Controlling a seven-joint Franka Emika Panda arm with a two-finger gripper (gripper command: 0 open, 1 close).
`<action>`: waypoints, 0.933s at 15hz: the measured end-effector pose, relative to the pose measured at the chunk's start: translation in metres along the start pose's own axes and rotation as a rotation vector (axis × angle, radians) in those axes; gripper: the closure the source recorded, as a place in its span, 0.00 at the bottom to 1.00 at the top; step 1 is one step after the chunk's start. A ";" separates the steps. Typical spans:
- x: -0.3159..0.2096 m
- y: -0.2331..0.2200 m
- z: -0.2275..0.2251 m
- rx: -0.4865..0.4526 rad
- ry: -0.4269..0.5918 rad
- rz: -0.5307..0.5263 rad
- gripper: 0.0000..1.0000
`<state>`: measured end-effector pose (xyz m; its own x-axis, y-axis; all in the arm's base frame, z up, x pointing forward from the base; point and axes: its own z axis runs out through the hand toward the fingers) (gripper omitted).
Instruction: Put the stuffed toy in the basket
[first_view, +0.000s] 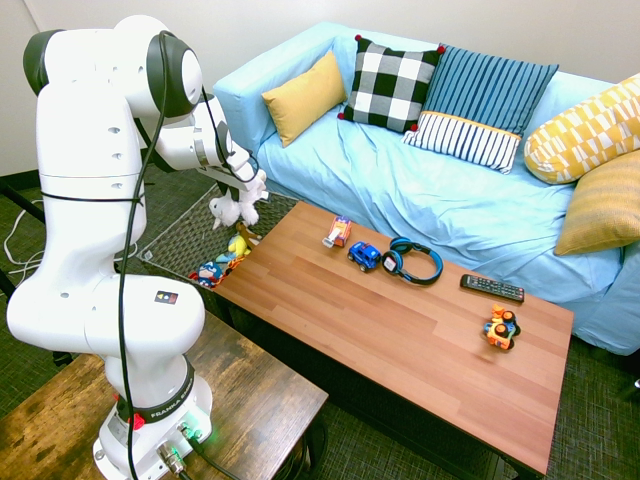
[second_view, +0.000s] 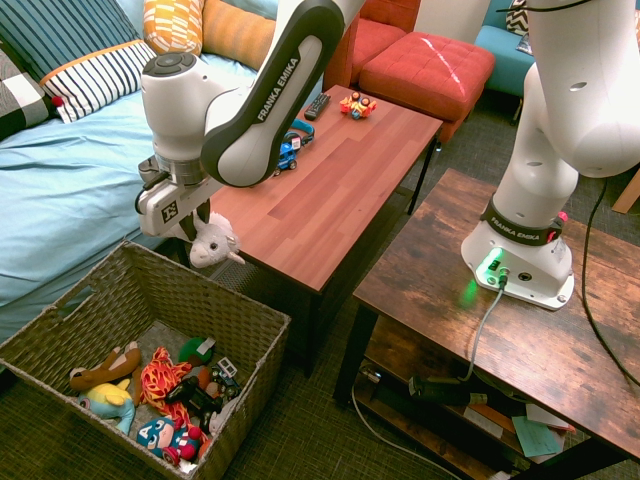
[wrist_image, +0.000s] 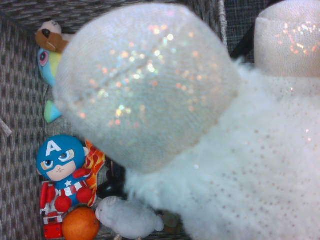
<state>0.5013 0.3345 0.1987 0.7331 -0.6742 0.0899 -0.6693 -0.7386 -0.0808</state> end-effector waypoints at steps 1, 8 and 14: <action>0.001 -0.002 -0.001 0.010 0.001 0.001 1.00; -0.054 -0.059 0.054 0.109 -0.055 -0.026 1.00; -0.079 -0.080 0.140 0.082 -0.128 -0.019 0.00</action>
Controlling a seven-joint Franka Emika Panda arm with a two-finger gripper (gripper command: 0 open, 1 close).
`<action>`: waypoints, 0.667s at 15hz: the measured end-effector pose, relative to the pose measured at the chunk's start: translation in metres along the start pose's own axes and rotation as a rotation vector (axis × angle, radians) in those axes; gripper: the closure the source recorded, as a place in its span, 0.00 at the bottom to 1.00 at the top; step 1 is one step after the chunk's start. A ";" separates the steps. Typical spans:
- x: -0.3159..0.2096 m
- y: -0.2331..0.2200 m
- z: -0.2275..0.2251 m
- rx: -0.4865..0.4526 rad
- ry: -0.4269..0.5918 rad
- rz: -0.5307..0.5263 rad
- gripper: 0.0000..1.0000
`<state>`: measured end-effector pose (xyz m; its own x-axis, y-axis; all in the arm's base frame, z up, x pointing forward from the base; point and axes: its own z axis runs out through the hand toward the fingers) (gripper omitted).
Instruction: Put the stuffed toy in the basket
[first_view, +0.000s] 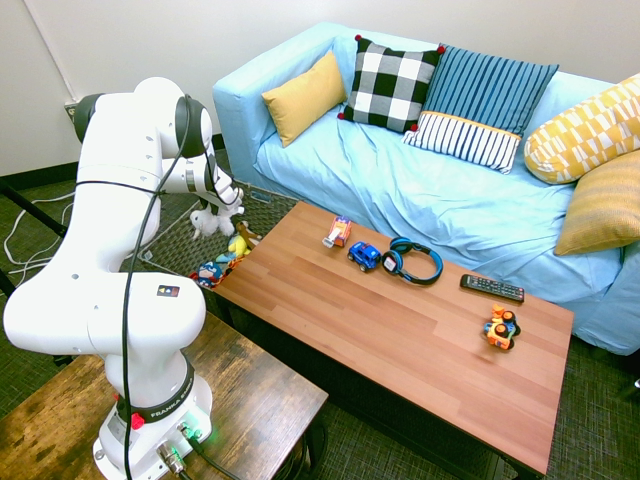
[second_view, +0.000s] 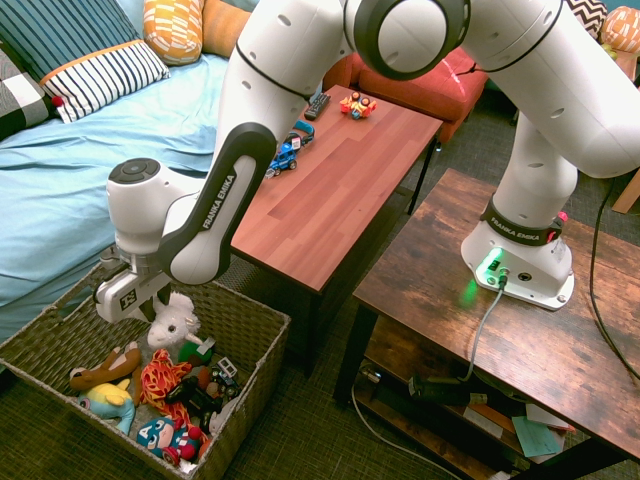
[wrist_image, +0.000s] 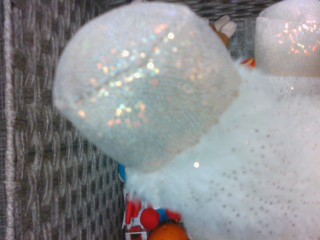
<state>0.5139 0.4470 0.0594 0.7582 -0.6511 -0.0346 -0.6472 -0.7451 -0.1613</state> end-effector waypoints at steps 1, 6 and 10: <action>-0.001 -0.002 0.006 -0.003 -0.004 -0.002 0.00; -0.001 -0.008 0.017 -0.010 -0.017 0.002 0.00; 0.001 -0.009 0.015 -0.005 -0.024 0.002 0.00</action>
